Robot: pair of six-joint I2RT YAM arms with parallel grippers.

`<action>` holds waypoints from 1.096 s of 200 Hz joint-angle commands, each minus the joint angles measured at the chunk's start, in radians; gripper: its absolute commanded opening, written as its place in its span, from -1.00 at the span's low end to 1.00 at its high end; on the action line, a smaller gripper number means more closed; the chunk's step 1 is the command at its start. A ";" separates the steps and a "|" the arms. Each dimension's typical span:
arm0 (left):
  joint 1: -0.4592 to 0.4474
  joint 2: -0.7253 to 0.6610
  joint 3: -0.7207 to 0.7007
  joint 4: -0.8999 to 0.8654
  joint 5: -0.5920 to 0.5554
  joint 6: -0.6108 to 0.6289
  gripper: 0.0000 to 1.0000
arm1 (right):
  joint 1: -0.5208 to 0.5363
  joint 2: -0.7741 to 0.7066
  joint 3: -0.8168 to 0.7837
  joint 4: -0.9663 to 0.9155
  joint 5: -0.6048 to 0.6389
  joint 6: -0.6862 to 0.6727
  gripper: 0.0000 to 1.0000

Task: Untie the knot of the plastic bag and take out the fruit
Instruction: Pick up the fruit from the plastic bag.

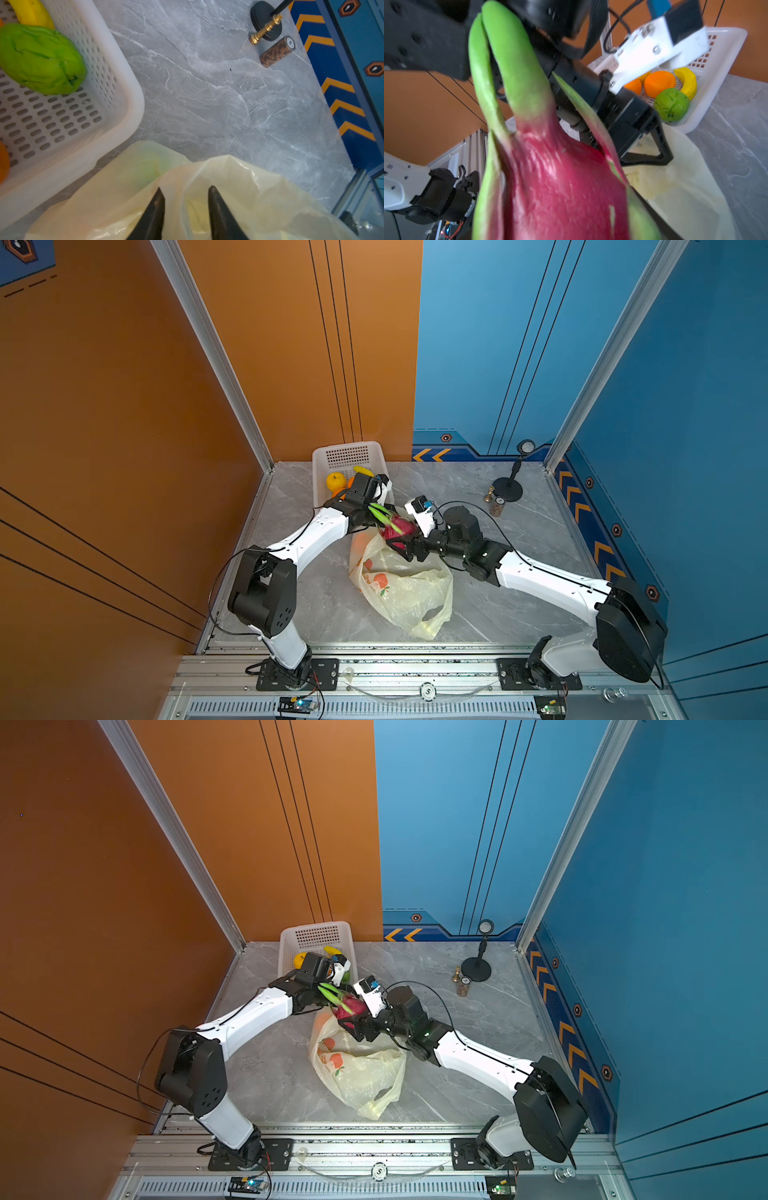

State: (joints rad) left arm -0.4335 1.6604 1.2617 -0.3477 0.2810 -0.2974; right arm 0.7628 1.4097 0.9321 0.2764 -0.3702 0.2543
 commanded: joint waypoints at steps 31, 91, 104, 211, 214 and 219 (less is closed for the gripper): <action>0.003 -0.180 -0.088 0.075 0.007 -0.059 0.33 | -0.054 -0.142 0.002 0.116 0.065 0.105 -0.08; 0.001 -0.382 -0.149 0.106 0.019 -0.113 0.85 | -0.146 -0.219 0.009 0.103 0.121 0.129 -0.05; -0.006 -0.430 -0.162 0.134 0.041 -0.122 0.92 | -0.161 -0.223 0.016 0.078 0.137 0.131 -0.05; -0.219 -0.387 0.027 0.167 0.056 -0.181 0.95 | -0.152 -0.201 0.004 0.097 0.104 0.001 -0.03; -0.222 -0.378 0.032 0.167 0.056 -0.189 0.95 | -0.153 -0.200 0.004 0.097 0.101 -0.003 -0.03; -0.227 -0.365 0.040 0.167 0.055 -0.198 0.95 | -0.153 -0.199 0.007 0.098 0.095 -0.013 -0.03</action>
State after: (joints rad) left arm -0.6292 1.2411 1.2446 -0.1188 0.3222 -0.4797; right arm 0.6003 1.2102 0.9375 0.3145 -0.2512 0.3172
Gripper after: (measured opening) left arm 0.974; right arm 0.767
